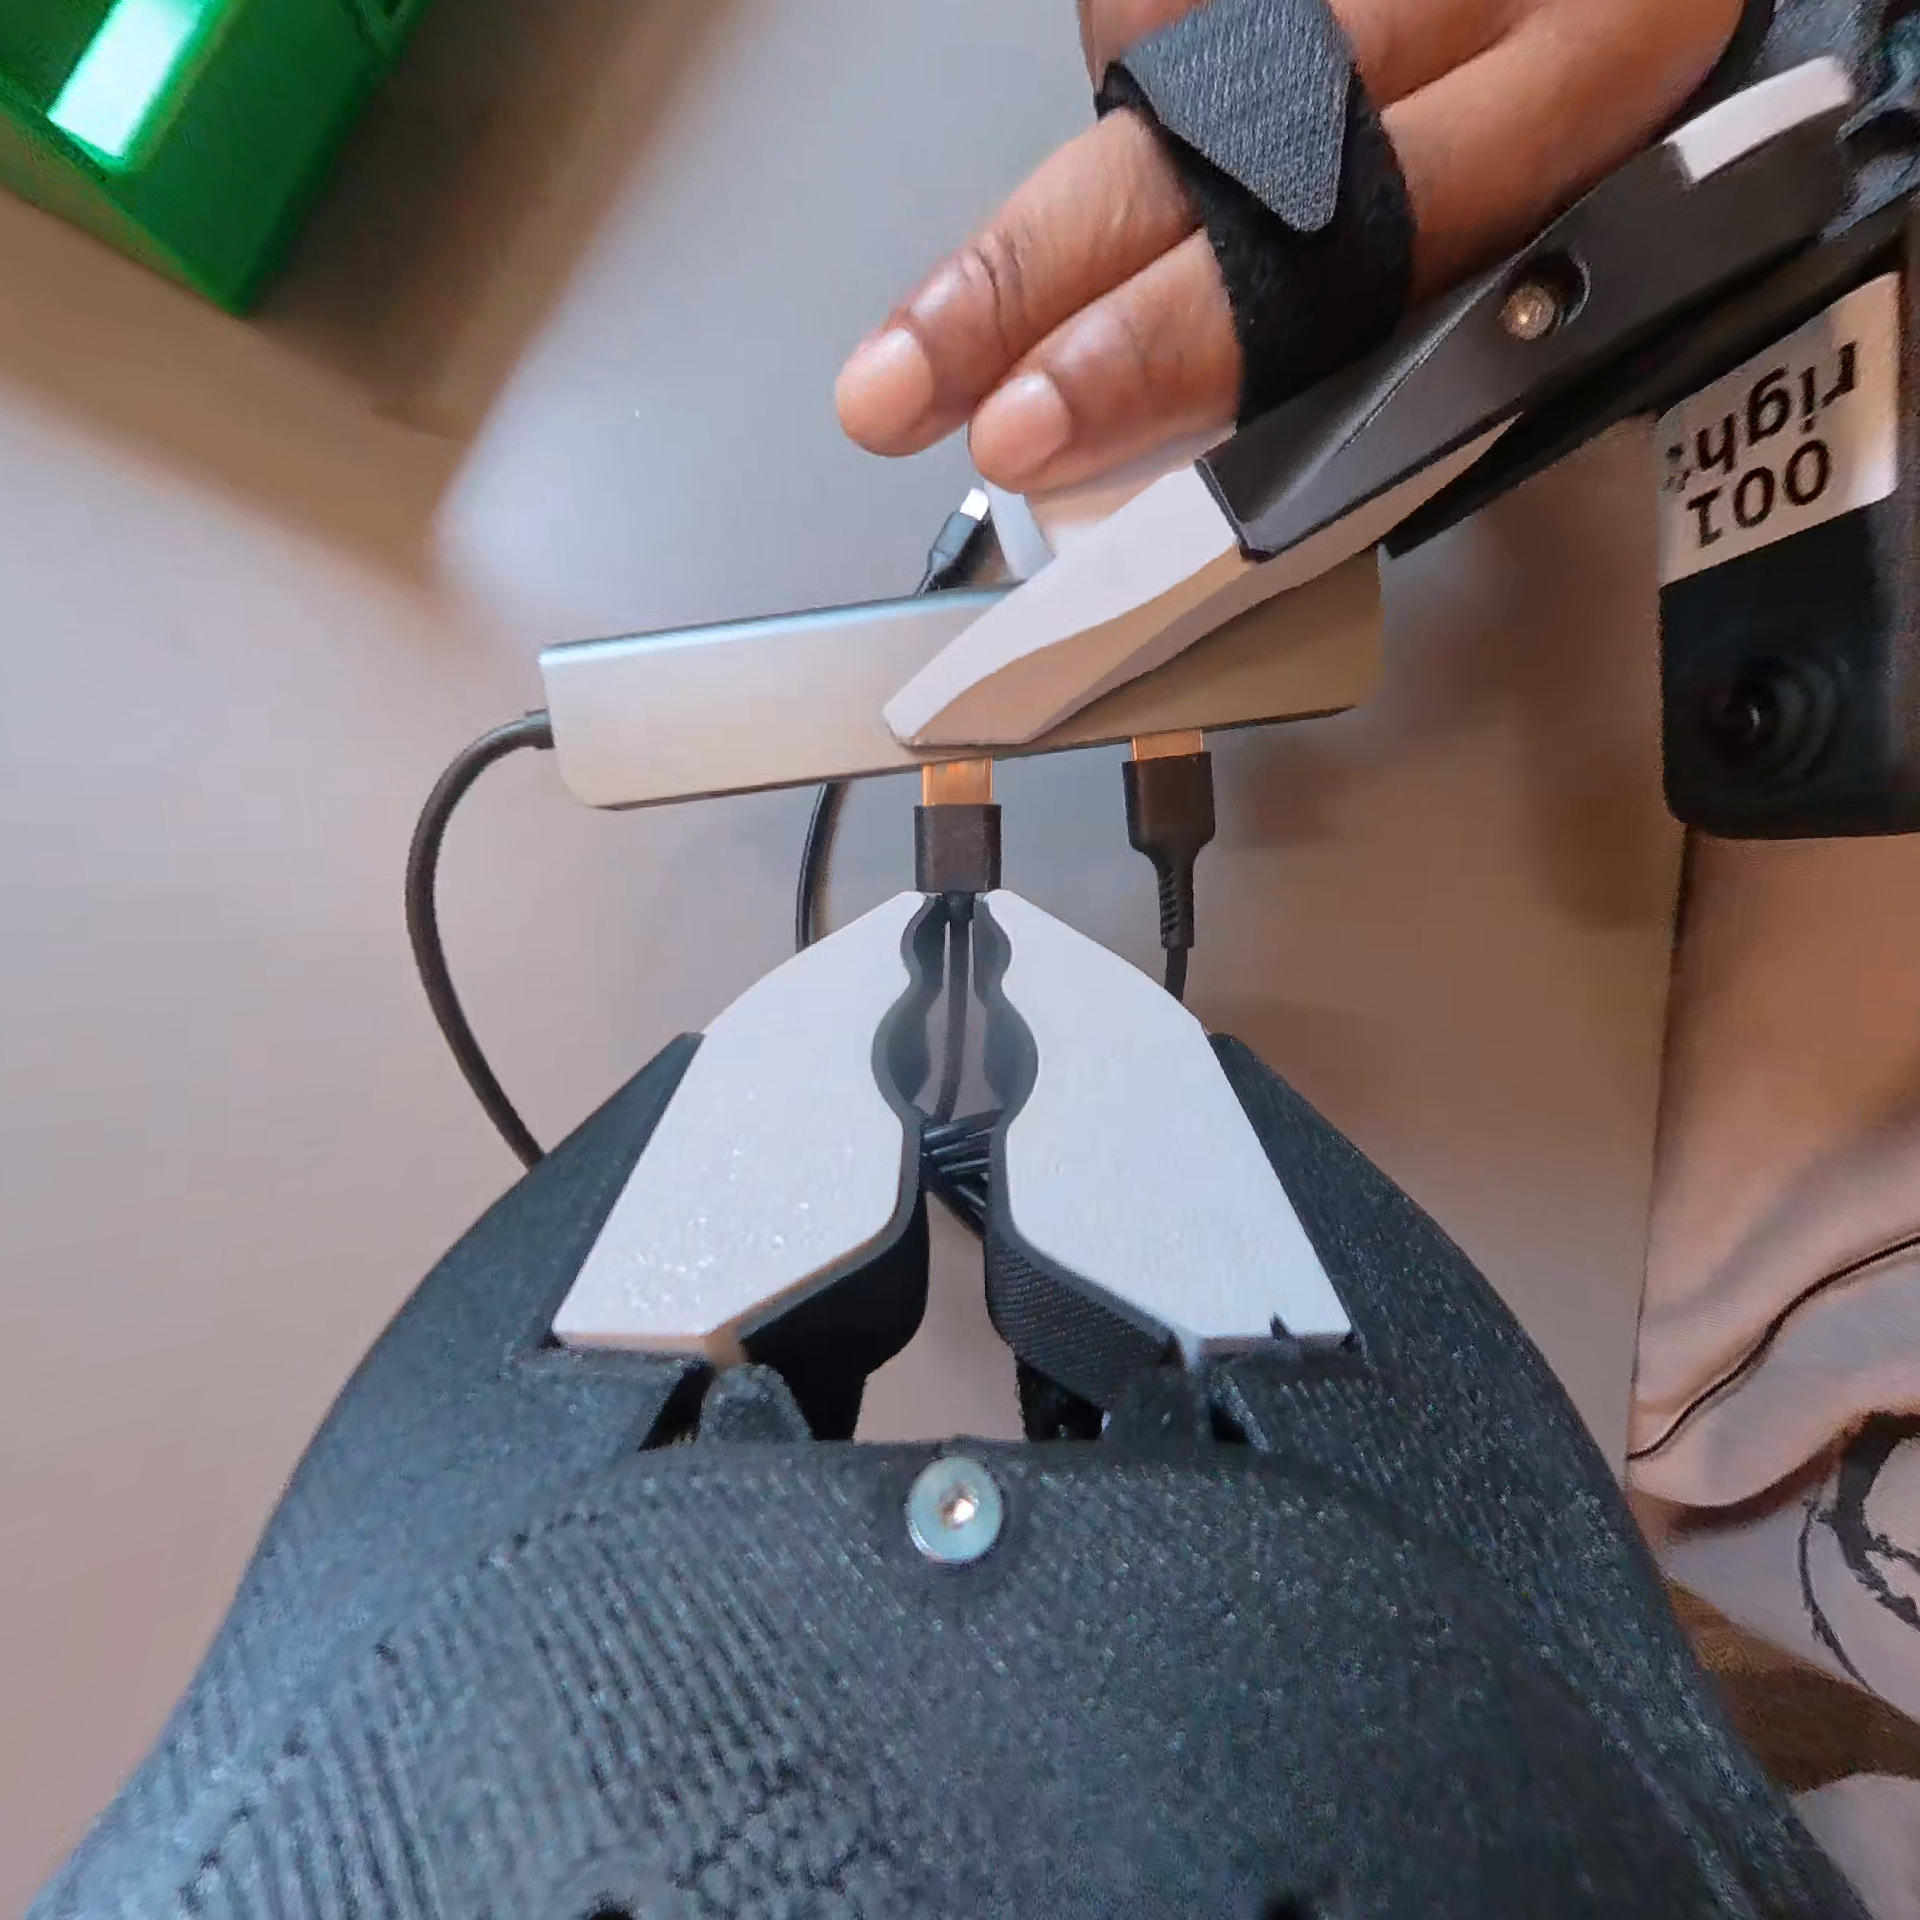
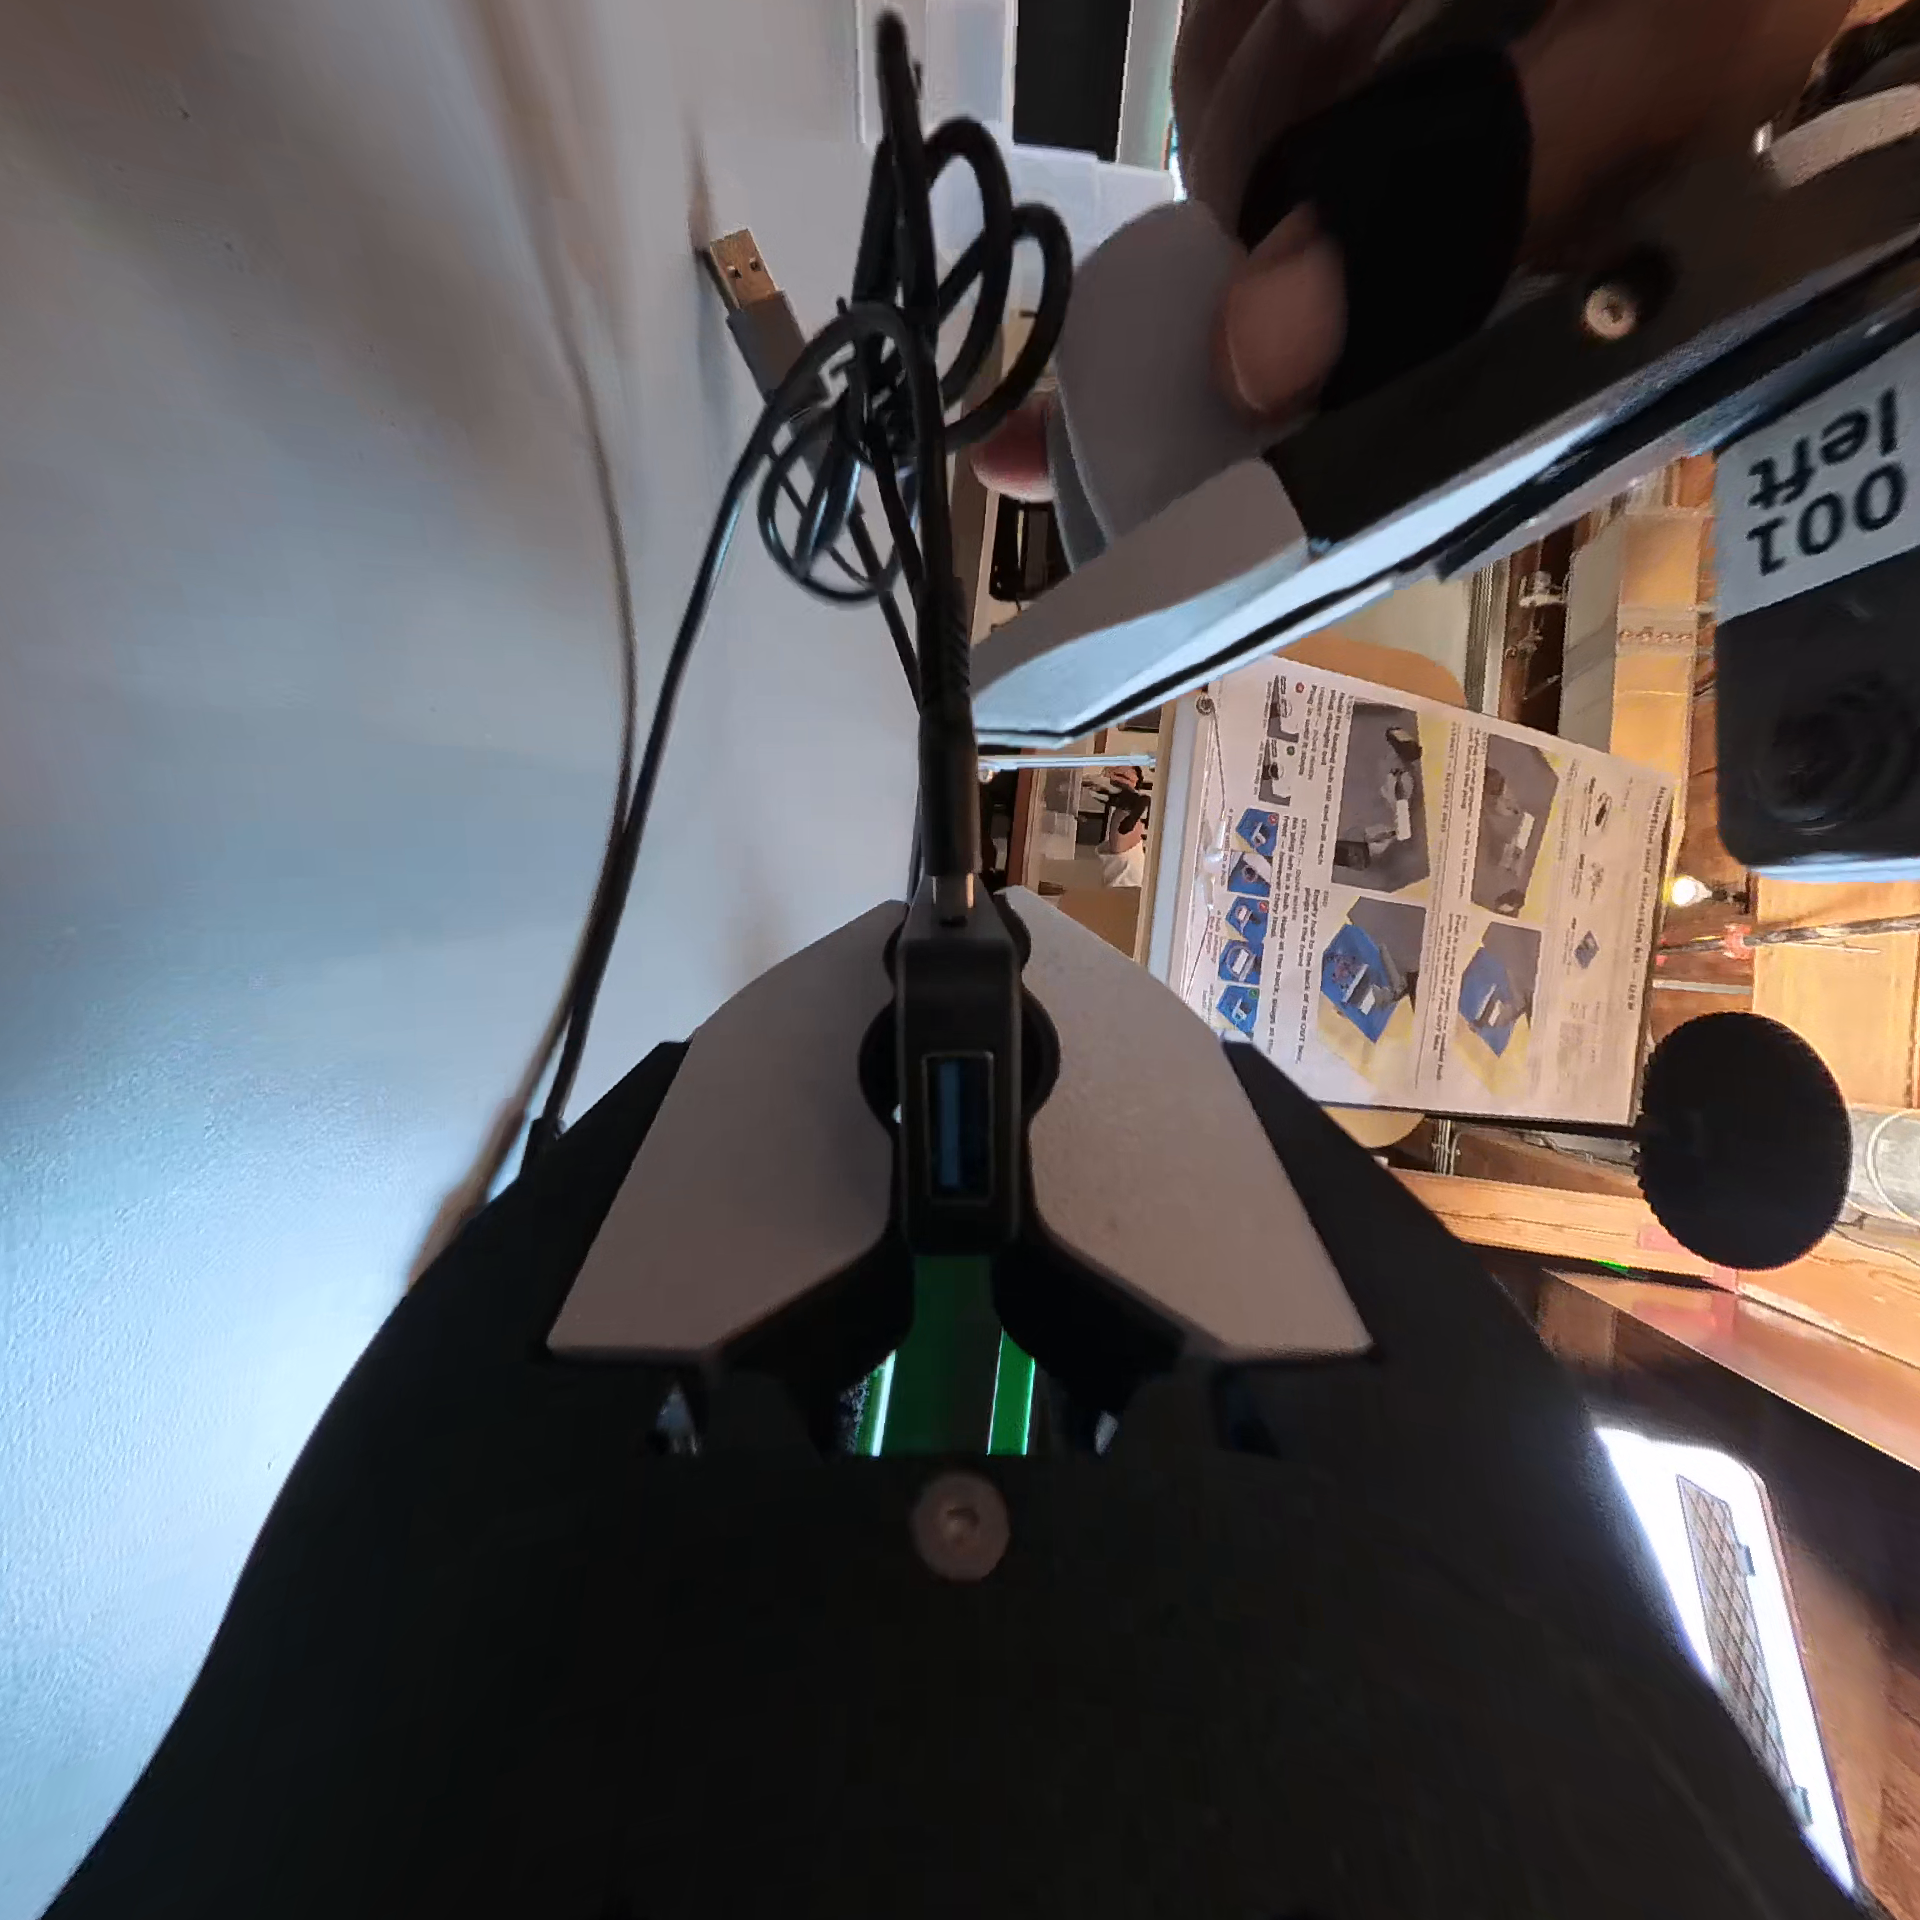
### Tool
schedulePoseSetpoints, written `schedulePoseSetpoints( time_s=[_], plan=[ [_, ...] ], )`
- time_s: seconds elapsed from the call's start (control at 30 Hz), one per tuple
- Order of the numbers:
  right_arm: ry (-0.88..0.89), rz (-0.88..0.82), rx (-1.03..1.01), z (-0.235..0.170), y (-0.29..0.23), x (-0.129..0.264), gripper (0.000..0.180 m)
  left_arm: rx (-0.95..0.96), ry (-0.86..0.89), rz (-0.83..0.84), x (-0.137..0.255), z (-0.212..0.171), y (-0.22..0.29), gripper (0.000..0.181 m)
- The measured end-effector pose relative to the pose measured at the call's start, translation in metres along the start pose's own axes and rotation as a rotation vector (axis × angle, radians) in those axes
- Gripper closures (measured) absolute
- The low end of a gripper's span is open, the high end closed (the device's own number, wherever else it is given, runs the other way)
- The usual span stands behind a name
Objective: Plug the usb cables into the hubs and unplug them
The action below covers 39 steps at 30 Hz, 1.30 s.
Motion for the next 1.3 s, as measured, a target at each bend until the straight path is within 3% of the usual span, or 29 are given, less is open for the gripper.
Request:
schedulePoseSetpoints(
  time_s=[0.67,0.77,0.9,1.07,1.2,1.3],
  plan=[
    [0.091,-0.008,-0.045,0.0,-0.003,0.013,0.168,-0.092,0.145,-0.069,0.001,-0.001,0.013,0.176],
    [0.077,-0.053,-0.085,-0.003,0.005,0.014,0.167,-0.098,0.244,-0.036,0.013,0.001,0.012,0.173],
    [0.089,-0.115,-0.199,-0.01,0.023,0.023,0.168,-0.068,0.55,0.122,0.068,0.008,0.003,0.151],
    [0.105,-0.243,-0.465,-0.047,0.069,0.052,0.168,0.025,0.941,0.396,0.127,-0.02,-0.005,0.151],
    [-0.003,-0.273,-0.609,-0.102,0.128,0.076,0.168,0.125,0.877,0.46,0.104,-0.068,-0.012,0.15],
    [-0.22,-0.193,-0.617,-0.151,0.167,0.075,0.167,0.167,0.818,0.438,0.079,-0.094,-0.011,0.153]
  ],
)
Point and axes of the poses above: each gripper's, where its closed fingertips meet, x back along the fingers, z out of its top, y = z × x across the jaws, the point moved 9 cm from there along x, back along the fingers, and after that the axes turned 7 degrees about z, right-handed, at the moved point
